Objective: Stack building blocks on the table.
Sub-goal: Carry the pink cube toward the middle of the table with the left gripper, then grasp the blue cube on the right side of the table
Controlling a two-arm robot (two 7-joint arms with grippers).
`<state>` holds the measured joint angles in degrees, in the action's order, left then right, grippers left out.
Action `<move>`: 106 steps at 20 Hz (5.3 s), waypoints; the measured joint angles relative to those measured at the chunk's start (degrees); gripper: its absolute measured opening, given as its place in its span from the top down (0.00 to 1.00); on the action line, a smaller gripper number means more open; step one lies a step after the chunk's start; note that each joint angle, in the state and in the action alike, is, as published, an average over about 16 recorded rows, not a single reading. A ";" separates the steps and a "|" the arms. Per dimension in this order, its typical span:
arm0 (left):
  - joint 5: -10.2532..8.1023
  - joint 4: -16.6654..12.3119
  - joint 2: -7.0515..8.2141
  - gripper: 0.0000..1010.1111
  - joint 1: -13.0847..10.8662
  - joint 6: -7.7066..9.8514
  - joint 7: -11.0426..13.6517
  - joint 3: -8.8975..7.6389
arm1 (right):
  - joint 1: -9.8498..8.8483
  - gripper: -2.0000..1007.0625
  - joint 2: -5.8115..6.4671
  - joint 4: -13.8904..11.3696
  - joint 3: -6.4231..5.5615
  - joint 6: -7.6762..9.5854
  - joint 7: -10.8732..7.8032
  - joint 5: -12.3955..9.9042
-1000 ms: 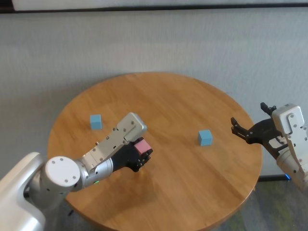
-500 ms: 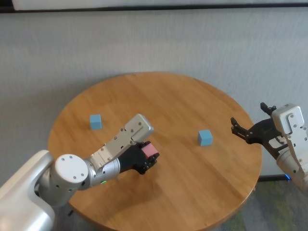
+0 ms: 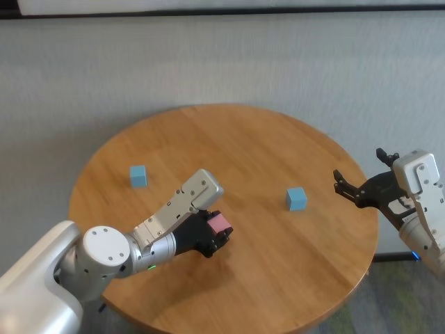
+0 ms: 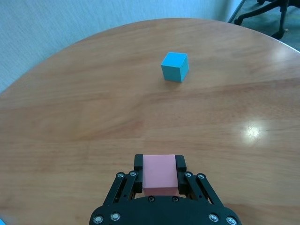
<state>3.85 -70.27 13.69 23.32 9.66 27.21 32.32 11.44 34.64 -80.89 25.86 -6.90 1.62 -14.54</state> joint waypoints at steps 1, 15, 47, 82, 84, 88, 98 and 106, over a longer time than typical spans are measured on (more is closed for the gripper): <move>-0.10 0.23 -0.07 0.60 0.05 -0.05 -0.02 0.02 | 0.00 0.00 0.00 0.00 0.00 0.00 0.00 0.00; -0.71 2.09 -0.79 0.54 0.44 0.14 -0.81 0.03 | 0.00 0.00 0.00 0.00 0.00 0.00 0.00 0.00; -0.71 -10.81 3.54 0.01 -4.76 1.09 -8.81 -8.25 | -1.26 0.00 -1.69 -2.11 -0.45 2.39 0.05 -1.41; -0.66 -9.96 3.15 0.01 -4.12 0.81 -8.41 -7.47 | 1.42 0.00 -16.34 5.25 -2.36 11.62 -1.13 -4.38; -0.66 -9.95 3.14 0.01 -4.12 0.80 -8.41 -7.46 | 1.77 0.00 -16.91 5.99 -2.37 11.50 -1.05 -3.97; -0.66 -9.93 3.13 0.01 -4.10 0.80 -8.41 -7.44 | 2.41 0.00 -18.02 7.39 -2.48 11.26 -0.90 -3.26; -0.66 -9.91 3.12 0.01 -4.09 0.80 -8.41 -7.42 | 3.55 0.00 -20.15 10.29 -2.97 10.86 -0.66 -1.69; -0.67 -9.91 3.12 0.01 -4.09 0.80 -8.41 -7.42 | 4.24 0.00 -21.29 12.43 -3.35 10.78 -0.64 -0.26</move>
<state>3.18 -80.18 16.82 19.23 10.46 18.79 24.90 15.67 13.35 -68.46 22.51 3.88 0.98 -14.80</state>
